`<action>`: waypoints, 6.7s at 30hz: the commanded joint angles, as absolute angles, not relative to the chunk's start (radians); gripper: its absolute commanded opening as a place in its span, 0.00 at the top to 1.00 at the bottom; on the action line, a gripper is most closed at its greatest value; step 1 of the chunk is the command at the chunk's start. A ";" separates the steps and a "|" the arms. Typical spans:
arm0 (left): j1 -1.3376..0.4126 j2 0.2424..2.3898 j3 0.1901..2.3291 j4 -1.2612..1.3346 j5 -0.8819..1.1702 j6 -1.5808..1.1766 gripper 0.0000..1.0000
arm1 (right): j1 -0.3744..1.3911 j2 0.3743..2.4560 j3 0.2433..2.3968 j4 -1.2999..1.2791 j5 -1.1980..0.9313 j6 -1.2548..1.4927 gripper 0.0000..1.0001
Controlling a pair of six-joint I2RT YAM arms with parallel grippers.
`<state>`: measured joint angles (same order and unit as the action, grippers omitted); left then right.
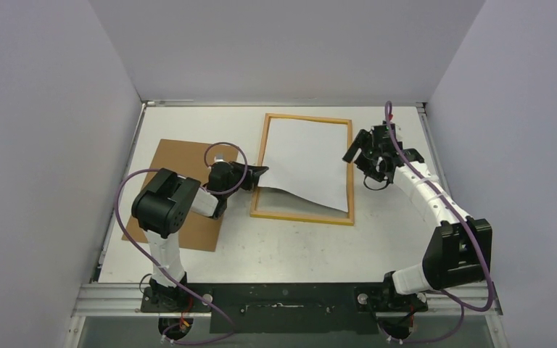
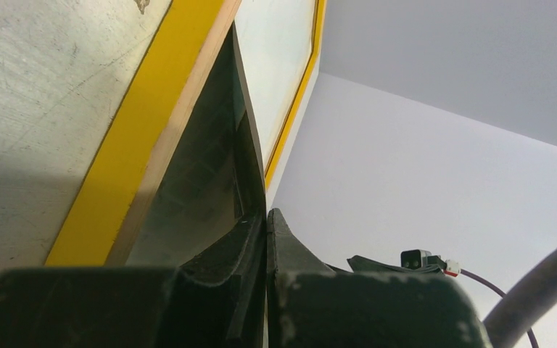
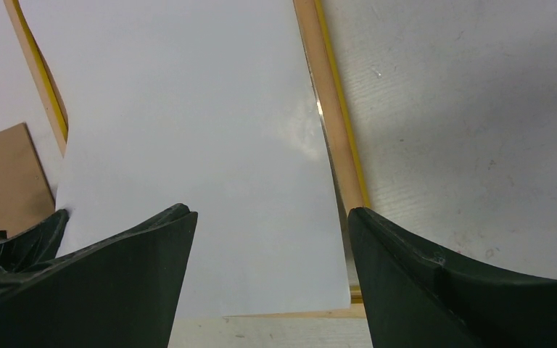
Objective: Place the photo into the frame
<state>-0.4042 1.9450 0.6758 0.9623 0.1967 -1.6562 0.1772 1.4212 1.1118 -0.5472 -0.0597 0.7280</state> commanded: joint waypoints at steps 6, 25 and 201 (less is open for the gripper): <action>-0.405 1.898 0.689 0.973 0.154 -1.632 1.00 | 0.170 1.456 1.138 -0.521 -0.053 0.716 0.22; -0.408 1.778 0.689 0.765 0.165 -1.555 1.00 | 0.167 1.482 1.137 -0.500 -0.070 0.727 0.22; 0.479 1.786 1.110 -0.545 0.455 -0.511 0.09 | 0.865 2.249 1.851 -0.169 -0.345 1.178 0.28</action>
<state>0.5030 1.8179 1.1561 -0.5034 0.2291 -0.4141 0.8310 2.3672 1.8622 -0.2676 -0.3088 1.1755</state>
